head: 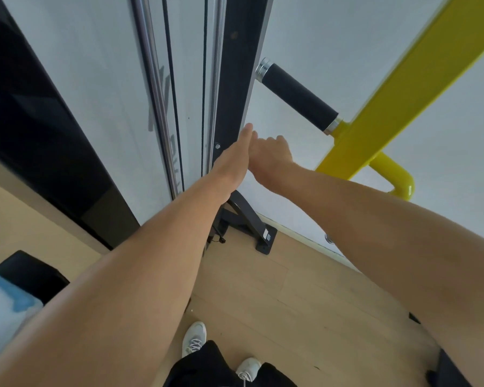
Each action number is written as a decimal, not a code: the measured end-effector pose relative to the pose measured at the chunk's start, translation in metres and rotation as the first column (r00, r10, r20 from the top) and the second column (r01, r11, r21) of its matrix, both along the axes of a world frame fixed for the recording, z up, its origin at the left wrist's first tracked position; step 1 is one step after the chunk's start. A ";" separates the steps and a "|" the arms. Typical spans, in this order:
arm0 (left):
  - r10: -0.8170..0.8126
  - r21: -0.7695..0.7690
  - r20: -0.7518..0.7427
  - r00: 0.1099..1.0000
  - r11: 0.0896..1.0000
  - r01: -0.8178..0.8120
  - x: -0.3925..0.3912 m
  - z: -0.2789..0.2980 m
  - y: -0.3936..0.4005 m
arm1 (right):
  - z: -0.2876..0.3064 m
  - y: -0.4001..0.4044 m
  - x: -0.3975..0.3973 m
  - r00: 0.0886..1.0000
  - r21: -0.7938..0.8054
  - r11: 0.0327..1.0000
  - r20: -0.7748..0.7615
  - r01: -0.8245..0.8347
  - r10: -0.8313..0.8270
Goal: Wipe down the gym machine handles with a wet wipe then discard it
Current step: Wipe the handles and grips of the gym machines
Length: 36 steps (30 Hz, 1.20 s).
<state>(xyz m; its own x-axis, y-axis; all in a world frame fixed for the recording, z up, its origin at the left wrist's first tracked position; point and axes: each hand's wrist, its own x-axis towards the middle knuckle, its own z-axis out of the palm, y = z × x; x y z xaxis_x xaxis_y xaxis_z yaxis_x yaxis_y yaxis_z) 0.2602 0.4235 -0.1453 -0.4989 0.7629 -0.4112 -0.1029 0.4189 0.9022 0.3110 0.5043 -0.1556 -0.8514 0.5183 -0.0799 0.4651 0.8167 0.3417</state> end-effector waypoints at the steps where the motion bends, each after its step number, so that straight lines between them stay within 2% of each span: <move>1: 0.000 0.005 0.005 1.000 1.000 0.000 0.000 -0.001 0.000 | 0.001 0.000 -0.003 1.000 -0.025 1.000 -0.007 0.002 -0.002; 3: 0.011 0.000 0.001 1.000 1.000 -0.011 -0.002 -0.004 0.001 | 0.005 -0.003 0.002 0.995 0.003 0.999 0.089 0.051 -0.051; 5: 0.027 -0.023 -0.011 1.000 0.999 -0.027 -0.004 -0.007 0.003 | 0.010 -0.006 0.016 0.942 0.163 0.983 0.309 0.084 -0.132; 6: 0.032 -0.038 -0.016 0.999 0.999 -0.033 -0.004 -0.008 0.002 | 0.010 -0.008 0.027 0.898 0.260 0.964 0.409 0.054 -0.161; 8: 0.029 -0.052 -0.031 0.999 0.998 -0.030 -0.002 -0.007 0.002 | 0.005 -0.010 0.047 0.850 0.360 0.933 0.495 -0.014 -0.178; 11: 0.007 -0.027 -0.069 0.998 1.000 -0.009 0.003 -0.002 -0.001 | -0.003 -0.003 0.045 0.903 0.321 0.946 0.396 0.037 -0.169; 13: -0.015 -0.002 -0.092 0.996 1.000 0.015 0.004 -0.001 -0.003 | -0.008 0.002 0.024 0.957 0.279 0.960 0.280 -0.010 -0.072; 15: -0.030 0.030 -0.050 0.998 0.999 0.031 0.002 -0.002 -0.003 | -0.006 0.002 0.003 0.984 0.151 0.988 0.175 -0.025 -0.002; 17: -0.018 0.066 0.017 1.000 0.998 0.016 -0.002 -0.006 -0.002 | 0.000 0.000 -0.009 0.998 -0.025 1.000 0.057 0.009 -0.008; 18: -0.012 0.080 0.048 0.999 0.997 0.008 -0.004 -0.008 -0.002 | 0.002 -0.001 -0.011 1.000 -0.057 0.998 0.020 -0.008 0.009; 19: -0.009 0.090 0.078 0.997 0.996 0.002 -0.007 -0.010 -0.002 | 0.006 -0.003 -0.009 1.000 -0.059 0.998 0.024 -0.011 0.012; 21: -0.001 0.096 0.124 0.992 0.995 -0.011 -0.011 -0.015 0.000 | 0.009 -0.005 0.000 0.990 -0.026 0.998 0.132 0.050 -0.047; 24: 0.015 0.065 0.140 0.990 0.998 -0.024 -0.014 -0.022 0.003 | 0.012 -0.014 0.028 0.916 0.182 0.976 0.360 0.117 -0.177; 25: 0.019 0.056 0.128 0.992 0.998 -0.026 -0.013 -0.023 0.005 | 0.013 -0.018 0.040 0.902 0.236 0.966 0.386 0.105 -0.192; 27: 0.043 0.059 0.119 0.992 0.997 -0.050 -0.009 -0.025 0.008 | 0.016 -0.023 0.064 0.895 0.320 0.947 0.423 -0.002 -0.141; 29: 0.115 0.075 0.173 0.978 0.989 -0.130 -0.008 -0.030 0.010 | 0.027 -0.027 0.081 0.905 0.336 0.924 0.424 -0.180 0.022; 31: 0.197 0.070 0.222 0.955 0.974 -0.217 -0.006 -0.038 0.011 | 0.037 -0.028 0.097 0.951 0.241 0.941 0.256 -0.236 0.173; 33: 0.238 0.057 0.237 0.942 0.964 -0.259 -0.002 -0.045 0.008 | 0.033 -0.028 0.113 0.983 0.019 0.983 0.022 -0.181 0.181; 34: 0.233 0.048 0.239 0.943 0.967 -0.251 0.003 -0.048 0.007 | 0.030 -0.031 0.125 0.991 -0.153 0.984 -0.107 -0.096 0.080; 35: 0.220 0.029 0.237 0.946 0.972 -0.233 0.010 -0.053 0.007 | 0.022 -0.034 0.140 0.974 -0.366 0.930 -0.212 -0.005 -0.078; 36: 0.204 0.000 0.224 0.953 0.978 -0.209 0.016 -0.058 0.005 | 0.009 -0.036 0.153 0.922 -0.587 0.806 -0.270 0.071 -0.277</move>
<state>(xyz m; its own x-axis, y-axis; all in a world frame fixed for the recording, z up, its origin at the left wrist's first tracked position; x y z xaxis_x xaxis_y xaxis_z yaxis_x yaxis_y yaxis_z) 0.2763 0.4283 -0.2035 -0.5452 0.6633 -0.5126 -0.3832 0.3467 0.8561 0.4645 0.4685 -0.1462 -0.7788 0.6124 -0.1354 0.6166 0.7080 -0.3442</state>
